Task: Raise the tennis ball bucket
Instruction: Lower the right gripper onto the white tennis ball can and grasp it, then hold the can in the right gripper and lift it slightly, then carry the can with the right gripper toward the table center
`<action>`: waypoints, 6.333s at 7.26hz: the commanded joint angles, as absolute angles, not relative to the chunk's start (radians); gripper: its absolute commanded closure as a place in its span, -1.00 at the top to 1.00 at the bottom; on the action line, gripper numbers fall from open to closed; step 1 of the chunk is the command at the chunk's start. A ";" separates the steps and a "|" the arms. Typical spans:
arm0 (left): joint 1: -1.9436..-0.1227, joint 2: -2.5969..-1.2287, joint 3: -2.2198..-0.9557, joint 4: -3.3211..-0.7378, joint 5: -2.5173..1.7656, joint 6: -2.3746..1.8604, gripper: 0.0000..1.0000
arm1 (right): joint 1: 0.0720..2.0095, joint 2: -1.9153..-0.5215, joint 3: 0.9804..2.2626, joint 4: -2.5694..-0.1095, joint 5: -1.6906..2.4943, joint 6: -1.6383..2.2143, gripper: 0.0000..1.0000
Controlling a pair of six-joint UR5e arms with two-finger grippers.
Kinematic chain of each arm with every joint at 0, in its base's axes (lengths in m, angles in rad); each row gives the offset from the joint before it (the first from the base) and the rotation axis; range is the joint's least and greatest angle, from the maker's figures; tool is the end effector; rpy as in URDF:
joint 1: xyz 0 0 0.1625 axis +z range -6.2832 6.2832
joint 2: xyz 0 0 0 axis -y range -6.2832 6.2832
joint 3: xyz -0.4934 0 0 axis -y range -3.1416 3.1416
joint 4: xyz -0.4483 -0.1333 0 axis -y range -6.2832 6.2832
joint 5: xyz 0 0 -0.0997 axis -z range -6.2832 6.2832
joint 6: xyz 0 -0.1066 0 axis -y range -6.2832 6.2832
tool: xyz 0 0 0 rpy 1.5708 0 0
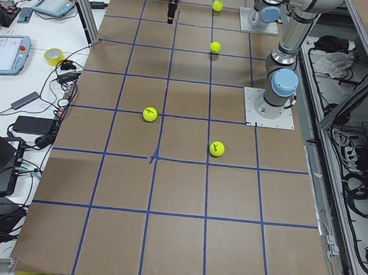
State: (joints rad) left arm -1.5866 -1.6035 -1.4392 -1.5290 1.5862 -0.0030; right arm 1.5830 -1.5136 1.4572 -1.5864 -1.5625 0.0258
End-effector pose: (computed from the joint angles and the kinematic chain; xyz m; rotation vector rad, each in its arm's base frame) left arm -0.1407 -0.5738 0.6083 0.0183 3.1197 -0.2200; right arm 0.1413 -0.5812 0.5812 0.0208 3.1298 -0.1125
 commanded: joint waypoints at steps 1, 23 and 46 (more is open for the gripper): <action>-1.577 -1.582 -1.443 -1.551 1.589 -0.003 1.00 | 1.583 -1.497 1.465 -1.592 -1.571 0.025 1.00; -1.539 -1.565 -1.466 -1.549 1.580 -0.003 1.00 | 1.227 -0.761 1.177 -1.962 -1.575 -0.526 1.00; -1.519 -1.574 -1.466 -1.552 1.552 0.014 1.00 | 1.518 -1.140 1.433 -1.847 -1.523 -0.370 -0.85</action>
State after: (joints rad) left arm -1.5207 -1.5733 -1.4660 -1.5500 1.5587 0.0021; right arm 1.4645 -1.1214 1.4217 -1.8600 -1.5311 -0.3704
